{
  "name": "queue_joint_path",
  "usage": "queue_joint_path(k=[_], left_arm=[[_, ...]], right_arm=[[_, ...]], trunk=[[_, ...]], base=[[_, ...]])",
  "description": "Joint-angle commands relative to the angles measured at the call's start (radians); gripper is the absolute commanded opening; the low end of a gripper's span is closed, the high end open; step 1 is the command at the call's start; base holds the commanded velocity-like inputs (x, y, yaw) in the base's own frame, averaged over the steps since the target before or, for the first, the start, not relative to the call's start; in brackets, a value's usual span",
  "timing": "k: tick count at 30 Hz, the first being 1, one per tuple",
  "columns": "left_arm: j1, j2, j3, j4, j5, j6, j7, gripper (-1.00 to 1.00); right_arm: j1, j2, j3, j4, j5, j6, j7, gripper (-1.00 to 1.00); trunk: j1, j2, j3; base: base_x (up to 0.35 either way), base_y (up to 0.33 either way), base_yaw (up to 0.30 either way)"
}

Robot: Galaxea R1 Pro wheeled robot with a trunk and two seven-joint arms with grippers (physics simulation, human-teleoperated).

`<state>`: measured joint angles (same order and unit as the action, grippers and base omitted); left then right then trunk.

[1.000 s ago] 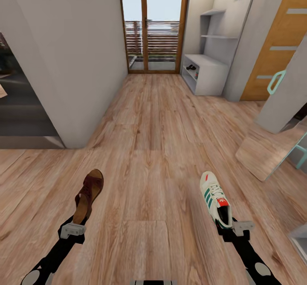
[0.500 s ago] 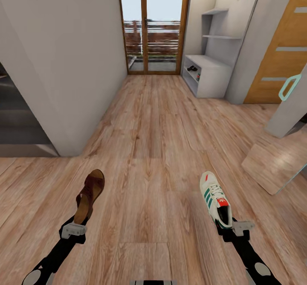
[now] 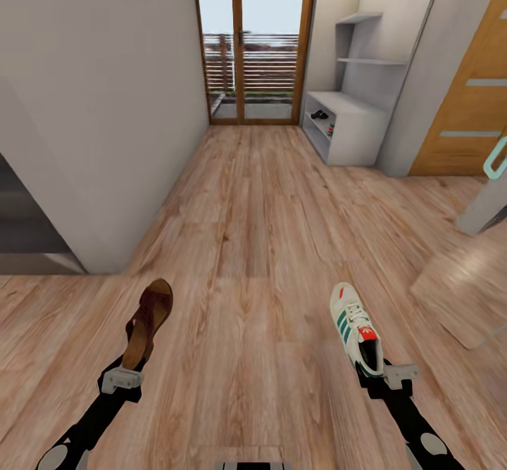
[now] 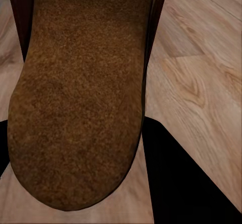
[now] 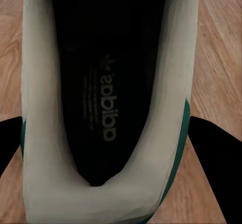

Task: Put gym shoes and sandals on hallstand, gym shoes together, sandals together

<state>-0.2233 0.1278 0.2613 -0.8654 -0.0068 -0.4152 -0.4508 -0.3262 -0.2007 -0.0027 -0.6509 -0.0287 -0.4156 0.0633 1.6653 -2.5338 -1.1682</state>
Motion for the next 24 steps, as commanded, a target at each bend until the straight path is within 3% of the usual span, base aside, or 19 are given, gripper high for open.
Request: queue_joint_path(k=[1, 15, 24], left_arm=[[-0.001, -0.001, 0.003, 0.0, -0.003, -0.004, -0.006, -1.0], [-0.001, 0.001, 0.005, 0.0, -0.002, -0.002, -0.006, -1.0], [-0.001, 0.001, 0.004, 0.0, -0.002, -0.002, -0.006, -1.0]], right_arm=[[-0.001, 0.0, 0.0, 0.001, -0.004, -0.003, 0.004, -1.0], [-0.001, 0.0, 0.0, 0.0, -0.003, -0.003, 0.004, -1.0], [-0.001, 0.0, 0.0, 0.0, -0.003, -0.003, 0.004, -1.0]], trunk=[[0.0, 0.0, -0.001], [0.0, 0.0, -0.001], [0.0, 0.0, -0.001]], base=[[0.325, 0.0, 0.0], [0.325, 0.0, -0.003], [0.325, 0.0, -0.165]])
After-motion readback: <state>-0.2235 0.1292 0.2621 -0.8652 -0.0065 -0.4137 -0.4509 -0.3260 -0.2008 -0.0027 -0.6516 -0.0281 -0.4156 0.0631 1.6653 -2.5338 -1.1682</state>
